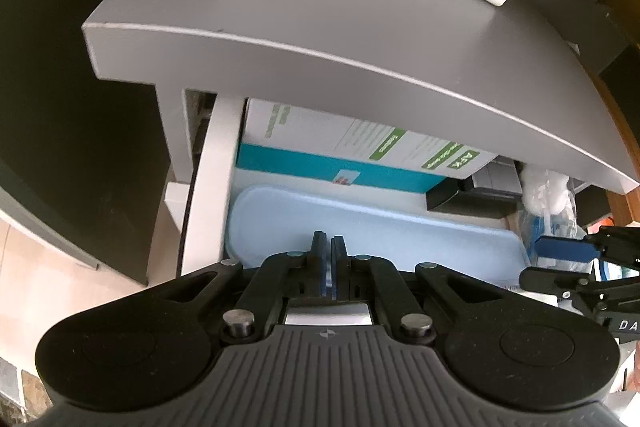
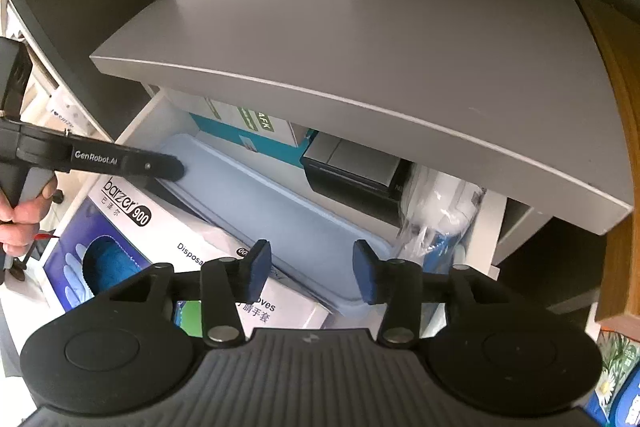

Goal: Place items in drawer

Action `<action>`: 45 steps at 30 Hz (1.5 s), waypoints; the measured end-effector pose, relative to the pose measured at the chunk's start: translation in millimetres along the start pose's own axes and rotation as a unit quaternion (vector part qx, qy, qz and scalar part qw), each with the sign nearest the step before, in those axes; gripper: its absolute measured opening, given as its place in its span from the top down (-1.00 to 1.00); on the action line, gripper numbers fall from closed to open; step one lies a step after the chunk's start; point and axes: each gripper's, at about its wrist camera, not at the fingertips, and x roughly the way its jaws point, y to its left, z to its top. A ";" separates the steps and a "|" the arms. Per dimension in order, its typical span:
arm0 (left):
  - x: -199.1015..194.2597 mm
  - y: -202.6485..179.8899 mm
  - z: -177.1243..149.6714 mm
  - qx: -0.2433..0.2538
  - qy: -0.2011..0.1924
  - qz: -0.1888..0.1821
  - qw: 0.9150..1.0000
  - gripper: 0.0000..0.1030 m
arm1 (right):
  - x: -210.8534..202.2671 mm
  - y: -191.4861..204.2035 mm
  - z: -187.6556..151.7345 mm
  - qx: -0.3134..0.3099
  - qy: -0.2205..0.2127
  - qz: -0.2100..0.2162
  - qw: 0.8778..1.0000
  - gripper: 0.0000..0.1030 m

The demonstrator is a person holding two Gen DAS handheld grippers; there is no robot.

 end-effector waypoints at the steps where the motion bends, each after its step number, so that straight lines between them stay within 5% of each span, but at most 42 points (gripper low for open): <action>1: -0.3 0.6 -0.6 0.000 0.002 0.000 1.000 0.92 | -1.3 -0.1 -0.8 0.002 -0.001 -0.002 1.000 0.01; 6: -0.6 -2.6 0.3 0.002 0.012 0.011 1.000 0.92 | -5.5 -2.8 -2.8 0.050 0.005 0.016 0.999 -0.05; 12: -0.6 -0.9 3.8 -0.005 0.023 0.010 1.000 0.92 | -4.0 -8.2 -5.5 0.125 0.012 0.018 0.992 -0.38; 15: -1.2 0.8 4.0 -0.006 0.019 0.008 1.000 0.91 | 0.6 -11.7 -9.2 0.188 0.020 0.025 0.982 -0.58; 24: -1.4 3.5 3.0 -0.004 0.006 0.003 1.000 0.88 | 16.1 -14.7 -16.4 0.312 0.013 0.015 0.950 -0.70; 32: -4.5 4.7 2.0 -0.005 0.002 0.004 1.000 0.88 | 21.6 -9.4 -12.7 0.320 0.001 0.004 0.947 -0.91; 45: 1.2 5.1 1.3 -0.013 0.001 0.008 1.000 0.88 | 26.4 -3.5 -1.5 0.287 -0.012 0.009 0.958 -0.88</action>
